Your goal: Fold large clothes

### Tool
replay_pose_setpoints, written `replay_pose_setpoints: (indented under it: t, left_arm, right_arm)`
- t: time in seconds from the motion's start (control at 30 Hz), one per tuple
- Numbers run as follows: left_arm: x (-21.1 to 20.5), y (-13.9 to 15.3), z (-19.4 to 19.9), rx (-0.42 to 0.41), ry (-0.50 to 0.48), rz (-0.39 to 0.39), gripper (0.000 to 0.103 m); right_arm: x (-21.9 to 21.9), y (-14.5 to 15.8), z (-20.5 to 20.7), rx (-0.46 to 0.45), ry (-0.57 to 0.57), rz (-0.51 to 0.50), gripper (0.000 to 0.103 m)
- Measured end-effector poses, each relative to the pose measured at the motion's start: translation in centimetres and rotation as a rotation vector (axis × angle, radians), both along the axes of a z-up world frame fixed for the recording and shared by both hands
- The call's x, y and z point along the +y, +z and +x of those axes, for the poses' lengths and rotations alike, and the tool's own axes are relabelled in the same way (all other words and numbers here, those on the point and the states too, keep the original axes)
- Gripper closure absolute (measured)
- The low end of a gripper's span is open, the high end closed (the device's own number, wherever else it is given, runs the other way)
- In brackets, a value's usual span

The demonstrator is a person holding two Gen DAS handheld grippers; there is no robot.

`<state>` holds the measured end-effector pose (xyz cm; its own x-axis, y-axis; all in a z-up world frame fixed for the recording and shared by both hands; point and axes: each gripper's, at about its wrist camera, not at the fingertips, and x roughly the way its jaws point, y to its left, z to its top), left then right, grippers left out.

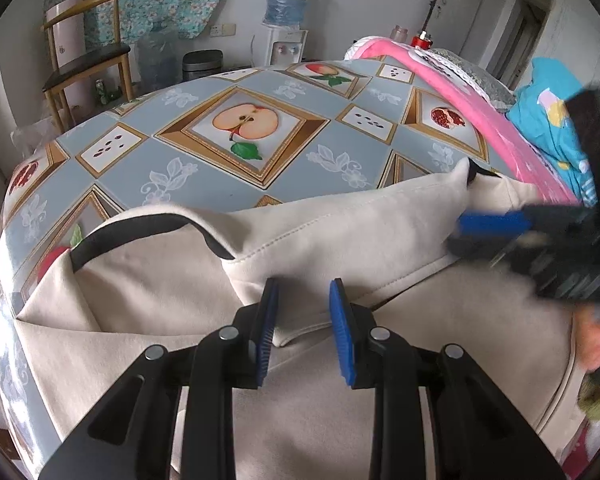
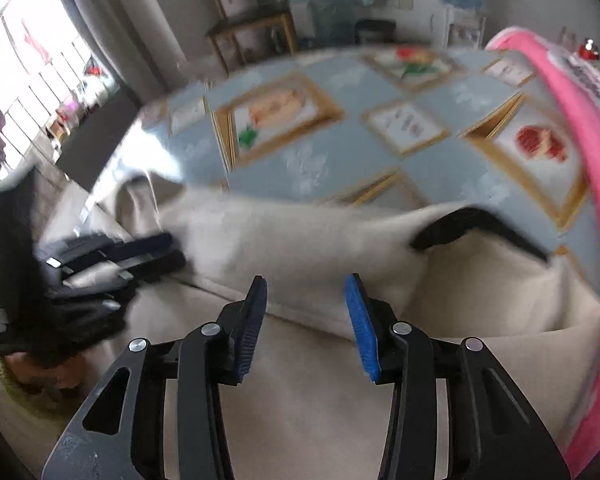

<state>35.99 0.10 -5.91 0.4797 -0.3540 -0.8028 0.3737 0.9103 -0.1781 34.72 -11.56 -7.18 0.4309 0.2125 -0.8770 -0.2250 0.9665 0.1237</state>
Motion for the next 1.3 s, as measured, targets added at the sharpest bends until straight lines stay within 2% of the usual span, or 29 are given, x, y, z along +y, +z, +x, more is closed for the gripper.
replay_pose_setpoints:
  t: [0.03, 0.1, 0.13, 0.17, 0.2, 0.23, 0.27, 0.4, 0.47, 0.53, 0.6, 0.77, 0.93, 1.13, 1.2, 1.3]
  left_arm:
    - [0.2, 0.0, 0.1, 0.007, 0.013, -0.014, 0.077]
    - [0.5, 0.4, 0.0, 0.025, 0.040, -0.023, 0.077]
    - [0.6, 0.9, -0.2, 0.027, 0.054, -0.017, 0.077]
    - [0.7, 1.3, -0.4, 0.025, 0.061, -0.009, 0.075]
    - [0.7, 2.0, -0.8, 0.022, 0.071, 0.014, 0.071]
    - [0.8, 2.8, -1.4, 0.022, 0.083, 0.047, 0.068]
    - [1.0, 3.5, -1.9, 0.023, 0.096, 0.071, 0.063]
    - [1.9, 6.7, -5.6, 0.001, 0.098, 0.086, 0.045]
    - [2.2, 7.9, -8.1, -0.007, 0.090, 0.103, 0.032]
    - [2.5, 8.5, -10.7, -0.014, 0.079, 0.107, 0.024]
    - [2.9, 8.5, -13.2, -0.011, 0.089, 0.118, 0.018]
    - [2.9, 6.7, -18.2, 0.035, 0.119, 0.152, 0.016]
    - [1.8, 4.1, -22.2, 0.015, 0.108, 0.245, 0.013]
    - [1.2, 0.6, -23.0, 0.031, 0.111, 0.328, 0.012]
    - [1.4, -0.3, -22.7, 0.047, 0.122, 0.317, 0.009]
    - [2.3, -0.7, -22.4, 0.062, 0.165, 0.260, 0.005]
  right_arm:
    - [0.6, 0.1, -0.3, -0.006, 0.002, -0.039, 0.060]
    - [0.8, 1.1, -1.2, 0.002, -0.022, -0.041, 0.057]
    - [0.8, 1.8, -1.6, -0.006, -0.023, -0.024, 0.054]
    - [0.7, 2.9, -2.6, -0.030, -0.017, -0.005, 0.043]
    - [0.6, 4.2, -3.7, -0.064, -0.016, -0.011, 0.032]
    - [0.6, 4.9, -4.3, -0.088, -0.018, -0.021, 0.028]
    - [0.4, 6.0, -5.5, -0.117, -0.018, -0.028, 0.025]
    - [-0.2, 8.3, -9.7, -0.166, -0.019, -0.012, 0.013]
    - [-0.5, 8.8, -11.8, -0.180, -0.028, -0.010, 0.011]
    - [-0.8, 8.8, -13.6, -0.184, -0.040, -0.004, 0.009]
    - [-1.1, 8.5, -15.8, -0.181, -0.064, -0.001, 0.007]
    - [-0.7, 6.6, -19.6, -0.129, -0.083, 0.015, 0.007]
    - [0.2, 4.4, -22.2, -0.088, -0.086, -0.021, 0.007]
    - [1.0, 0.5, -23.1, -0.006, -0.087, -0.073, 0.007]
    - [1.3, -0.6, -22.8, 0.001, -0.087, -0.104, 0.007]
    - [1.4, -1.4, -22.5, -0.007, -0.091, -0.117, 0.007]
